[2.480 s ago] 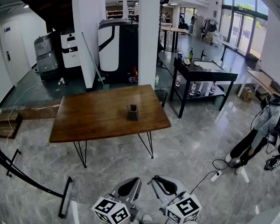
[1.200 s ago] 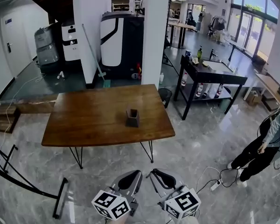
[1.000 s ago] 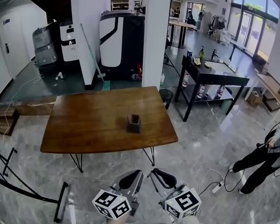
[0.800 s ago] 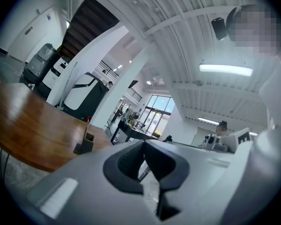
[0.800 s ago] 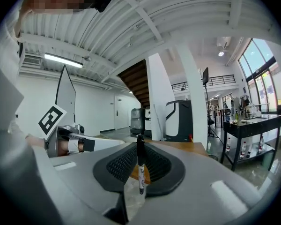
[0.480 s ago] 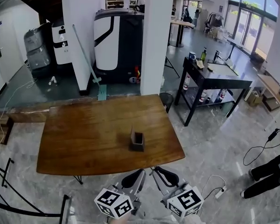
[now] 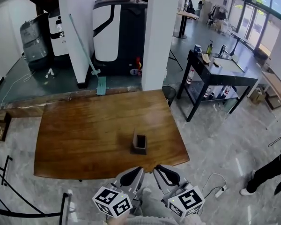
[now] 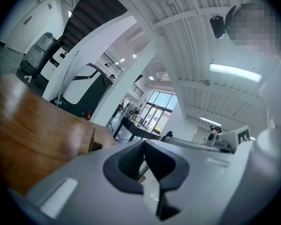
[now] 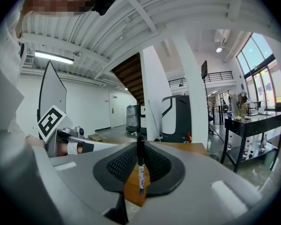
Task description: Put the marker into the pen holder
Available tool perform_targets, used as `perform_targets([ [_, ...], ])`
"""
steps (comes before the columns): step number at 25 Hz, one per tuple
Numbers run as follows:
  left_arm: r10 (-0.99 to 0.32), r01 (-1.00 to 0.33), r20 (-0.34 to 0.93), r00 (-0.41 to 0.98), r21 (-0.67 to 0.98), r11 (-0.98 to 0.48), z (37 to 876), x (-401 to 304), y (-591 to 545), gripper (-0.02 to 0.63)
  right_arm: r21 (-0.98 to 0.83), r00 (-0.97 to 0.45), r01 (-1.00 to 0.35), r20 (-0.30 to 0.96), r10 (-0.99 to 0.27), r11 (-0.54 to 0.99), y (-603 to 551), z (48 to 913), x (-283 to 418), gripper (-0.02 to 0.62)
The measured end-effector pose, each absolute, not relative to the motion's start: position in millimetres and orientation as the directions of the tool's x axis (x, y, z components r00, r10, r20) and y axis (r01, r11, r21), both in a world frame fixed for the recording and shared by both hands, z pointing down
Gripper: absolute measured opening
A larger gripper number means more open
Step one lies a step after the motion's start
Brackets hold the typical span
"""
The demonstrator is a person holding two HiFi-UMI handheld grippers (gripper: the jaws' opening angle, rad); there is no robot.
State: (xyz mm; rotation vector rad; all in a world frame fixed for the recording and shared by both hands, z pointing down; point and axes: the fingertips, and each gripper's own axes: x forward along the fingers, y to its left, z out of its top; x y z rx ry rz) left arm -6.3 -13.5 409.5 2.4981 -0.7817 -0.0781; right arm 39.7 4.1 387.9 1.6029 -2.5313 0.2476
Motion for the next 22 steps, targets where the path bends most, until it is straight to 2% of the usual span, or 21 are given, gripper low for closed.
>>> perform_targets([
  [12, -0.584, -0.563, 0.135, 0.8, 0.503, -0.655, 416, 3, -63, 0.006, -0.092, -0.48, -0.877, 0.226, -0.848, 0.472, -49, 395, 53, 0.04],
  [22, -0.665, -0.632, 0.141, 0.733, 0.504, -0.589, 422, 0, -118, 0.006, -0.097, -0.528, -0.848, 0.222, -0.82, 0.52, -100, 398, 68, 0.04],
])
